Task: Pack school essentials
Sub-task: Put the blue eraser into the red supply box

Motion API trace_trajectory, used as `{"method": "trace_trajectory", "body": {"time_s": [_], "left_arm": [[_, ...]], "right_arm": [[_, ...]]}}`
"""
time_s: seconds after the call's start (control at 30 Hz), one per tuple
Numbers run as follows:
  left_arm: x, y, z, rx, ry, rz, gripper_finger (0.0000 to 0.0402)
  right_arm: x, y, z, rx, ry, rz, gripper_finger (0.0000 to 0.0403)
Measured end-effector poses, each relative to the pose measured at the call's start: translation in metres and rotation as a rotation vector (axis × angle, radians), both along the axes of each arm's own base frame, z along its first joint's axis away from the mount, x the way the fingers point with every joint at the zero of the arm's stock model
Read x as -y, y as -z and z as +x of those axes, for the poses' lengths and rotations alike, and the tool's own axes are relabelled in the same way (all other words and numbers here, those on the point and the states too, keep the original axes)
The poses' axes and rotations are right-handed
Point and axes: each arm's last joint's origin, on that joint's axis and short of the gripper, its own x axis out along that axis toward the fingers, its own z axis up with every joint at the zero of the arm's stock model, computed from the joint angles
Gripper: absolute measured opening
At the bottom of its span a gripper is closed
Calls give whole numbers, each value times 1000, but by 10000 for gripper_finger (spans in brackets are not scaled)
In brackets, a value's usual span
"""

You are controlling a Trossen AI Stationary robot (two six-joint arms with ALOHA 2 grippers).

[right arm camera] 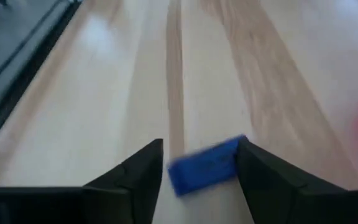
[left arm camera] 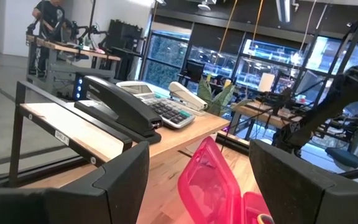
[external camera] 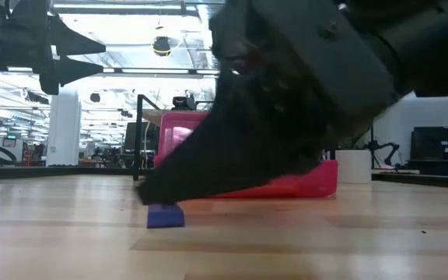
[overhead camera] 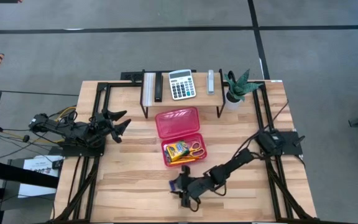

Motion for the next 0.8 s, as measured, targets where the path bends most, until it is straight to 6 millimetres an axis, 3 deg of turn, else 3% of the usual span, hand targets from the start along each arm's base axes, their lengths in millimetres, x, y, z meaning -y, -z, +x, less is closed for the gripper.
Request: {"method": "trace_trajectory", "body": {"time_s": [0.2,0.37,0.5,0.8], "left_arm": [[0,0,0,3,-2,-11,263],[0,0,0,4,-2,-11,263],[0,0,0,3,-2,-10,263],[0,0,0,6,-3,-8,263]], "right_arm": [[-10,10,17,1,11,-19,224],[-13,12,12,-91,44,-85,208],[-17,6,0,-181,68,-95,194],[-38,-15,-50,-326,165,-226,175]]}}
